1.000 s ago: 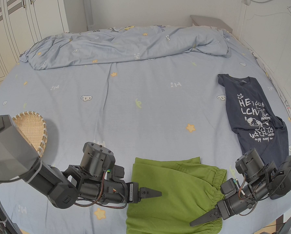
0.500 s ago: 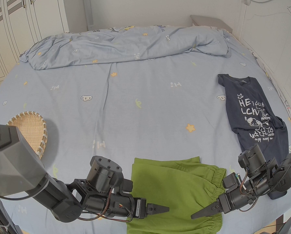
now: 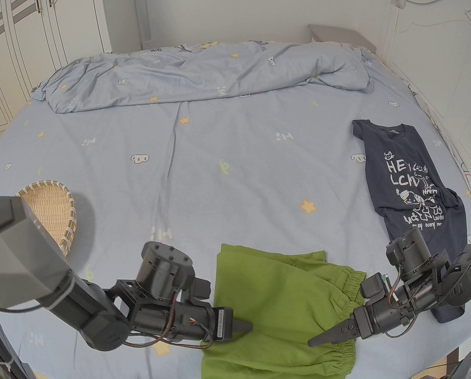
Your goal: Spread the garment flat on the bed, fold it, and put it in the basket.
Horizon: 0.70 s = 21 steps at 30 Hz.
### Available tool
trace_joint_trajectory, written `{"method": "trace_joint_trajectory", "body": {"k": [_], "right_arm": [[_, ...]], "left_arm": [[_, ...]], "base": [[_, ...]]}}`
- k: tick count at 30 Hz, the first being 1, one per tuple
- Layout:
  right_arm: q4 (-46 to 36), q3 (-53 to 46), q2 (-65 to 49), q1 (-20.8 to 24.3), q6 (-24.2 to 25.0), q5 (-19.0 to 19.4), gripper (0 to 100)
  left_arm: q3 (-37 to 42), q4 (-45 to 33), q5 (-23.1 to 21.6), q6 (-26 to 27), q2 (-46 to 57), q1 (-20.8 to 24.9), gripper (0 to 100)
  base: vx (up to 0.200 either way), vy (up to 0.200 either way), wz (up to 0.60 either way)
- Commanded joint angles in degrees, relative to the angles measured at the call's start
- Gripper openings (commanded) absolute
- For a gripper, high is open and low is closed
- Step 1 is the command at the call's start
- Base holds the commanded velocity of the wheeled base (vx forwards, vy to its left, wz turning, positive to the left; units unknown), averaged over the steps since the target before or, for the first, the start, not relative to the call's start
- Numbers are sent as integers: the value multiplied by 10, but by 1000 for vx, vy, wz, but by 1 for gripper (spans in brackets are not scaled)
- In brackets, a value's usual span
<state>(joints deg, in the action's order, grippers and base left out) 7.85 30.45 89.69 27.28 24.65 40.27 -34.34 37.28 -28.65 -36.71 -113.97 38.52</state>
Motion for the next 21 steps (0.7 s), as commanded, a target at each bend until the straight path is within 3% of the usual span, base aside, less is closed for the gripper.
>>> {"method": "trace_joint_trajectory", "body": {"k": [1, 2, 7, 11, 12, 13, 16, 18, 19, 21], "right_arm": [[-3, 44, -5, -27, 7, -2, 100], [-6, 72, -17, -40, 14, -2, 100], [-31, 138, -81, -86, 41, -2, 100], [-86, 172, -129, -131, 40, -2, 100], [-86, 172, -129, -131, 40, -2, 100], [-102, 176, -147, -144, 40, -2, 100], [-109, 178, -159, -145, 41, -2, 100], [-109, 178, -159, -144, 41, -2, 100], [-110, 178, -162, -137, 41, -2, 100], [-110, 177, -162, -136, 41, -2, 100]], "left_arm": [[4, -20, 1, -11, 75, -45, 0], [-11, -70, 1, -9, 112, -70, 0], [-99, -259, 1, 1, 198, -102, 0], [-142, -381, 1, 62, 236, -125, 0], [-142, -381, 1, 62, 236, -125, 0], [-164, -438, 1, 93, 252, -144, 0], [-198, -516, 1, 124, 271, -166, 0], [-200, -519, 1, 125, 272, -168, 0], [-223, -571, 1, 153, 289, -194, 0], [-234, -591, 1, 163, 295, -213, 0]], "base": [[0, 0, 0], [0, 0, 0], [0, 0, 0], [0, 0, 0], [0, 0, 0], [0, 0, 0], [0, 0, 0], [0, 0, 0], [0, 0, 0], [0, 0, 0]]}}
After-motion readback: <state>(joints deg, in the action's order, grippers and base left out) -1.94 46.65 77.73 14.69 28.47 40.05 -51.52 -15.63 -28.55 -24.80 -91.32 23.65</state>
